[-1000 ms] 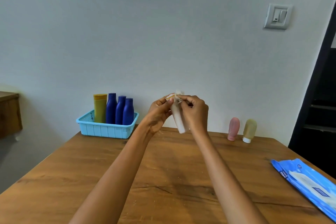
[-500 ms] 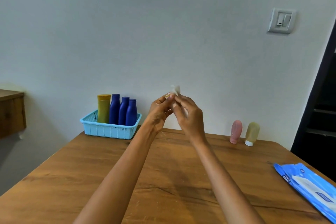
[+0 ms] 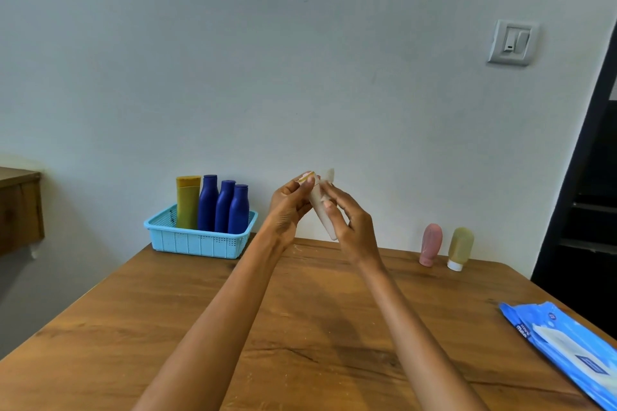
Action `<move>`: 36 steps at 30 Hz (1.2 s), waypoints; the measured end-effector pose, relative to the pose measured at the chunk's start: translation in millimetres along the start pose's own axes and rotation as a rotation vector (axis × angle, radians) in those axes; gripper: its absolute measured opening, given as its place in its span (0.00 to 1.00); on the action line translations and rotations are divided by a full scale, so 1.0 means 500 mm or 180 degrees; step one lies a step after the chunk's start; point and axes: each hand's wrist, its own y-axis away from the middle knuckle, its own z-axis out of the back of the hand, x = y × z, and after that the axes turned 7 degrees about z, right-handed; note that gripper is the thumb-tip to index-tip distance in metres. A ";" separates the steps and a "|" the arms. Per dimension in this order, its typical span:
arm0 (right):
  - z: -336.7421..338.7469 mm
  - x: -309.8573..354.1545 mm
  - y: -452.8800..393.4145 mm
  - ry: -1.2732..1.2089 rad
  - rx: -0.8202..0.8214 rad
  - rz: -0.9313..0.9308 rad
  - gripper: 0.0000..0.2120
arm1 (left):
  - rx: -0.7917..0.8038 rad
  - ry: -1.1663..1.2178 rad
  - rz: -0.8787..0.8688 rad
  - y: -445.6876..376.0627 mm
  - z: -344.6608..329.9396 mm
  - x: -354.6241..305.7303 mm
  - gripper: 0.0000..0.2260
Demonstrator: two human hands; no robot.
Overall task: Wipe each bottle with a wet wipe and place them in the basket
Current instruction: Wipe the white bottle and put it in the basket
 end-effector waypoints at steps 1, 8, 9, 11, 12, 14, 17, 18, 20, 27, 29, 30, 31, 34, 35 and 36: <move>-0.003 0.007 -0.001 -0.0076 -0.0004 0.0068 0.16 | -0.0011 0.0012 -0.0008 -0.001 0.001 -0.001 0.24; 0.004 -0.028 0.017 0.0260 -0.0275 0.0057 0.12 | -0.0172 0.0054 -0.0082 -0.005 0.026 -0.006 0.25; 0.004 -0.031 0.016 0.0339 -0.0269 0.0020 0.14 | -0.0164 0.0025 -0.0069 -0.006 0.026 -0.004 0.24; 0.003 -0.029 0.011 0.0342 -0.0306 -0.0004 0.18 | -0.0122 -0.0060 -0.0043 -0.006 0.020 0.001 0.21; 0.001 -0.024 0.007 0.0278 -0.0335 0.0001 0.19 | -0.0107 -0.0080 -0.0037 -0.005 0.016 0.003 0.20; -0.001 -0.011 0.000 0.0167 -0.0364 0.0058 0.19 | -0.0078 -0.0044 -0.0028 -0.003 0.009 0.002 0.21; 0.000 -0.007 -0.002 0.0178 -0.0338 0.0258 0.13 | -0.0030 0.0028 -0.0072 -0.002 0.009 -0.007 0.18; 0.001 -0.011 0.001 0.0166 -0.0318 0.0218 0.12 | -0.0034 0.0056 -0.0081 -0.003 0.013 -0.008 0.17; 0.004 -0.023 0.008 0.0213 -0.0330 0.0023 0.11 | -0.0073 0.0067 -0.0093 -0.003 0.021 -0.006 0.17; 0.005 -0.021 0.001 0.0391 -0.0327 -0.0063 0.14 | -0.0071 0.0021 -0.0020 0.000 0.006 0.003 0.11; -0.001 -0.017 0.006 0.0372 -0.0479 0.0037 0.13 | -0.0058 0.0005 -0.0042 0.002 0.006 0.002 0.12; -0.001 -0.021 0.011 0.0385 -0.0576 0.0008 0.12 | -0.0056 0.0004 -0.0045 0.003 0.007 0.003 0.12; 0.000 -0.027 0.016 0.0429 -0.0655 -0.0050 0.11 | -0.0059 -0.0004 -0.0048 0.004 0.009 0.003 0.13; 0.011 -0.051 0.029 0.0628 -0.0691 -0.0302 0.10 | -0.0050 0.0004 -0.0050 0.004 0.011 0.003 0.15; 0.014 -0.055 0.027 0.0630 -0.0660 -0.0364 0.11 | -0.0046 -0.0004 -0.0047 0.003 0.010 0.003 0.16; 0.016 -0.054 0.023 0.0616 -0.0603 -0.0386 0.12 | -0.0028 -0.0024 -0.0038 0.001 0.009 0.006 0.18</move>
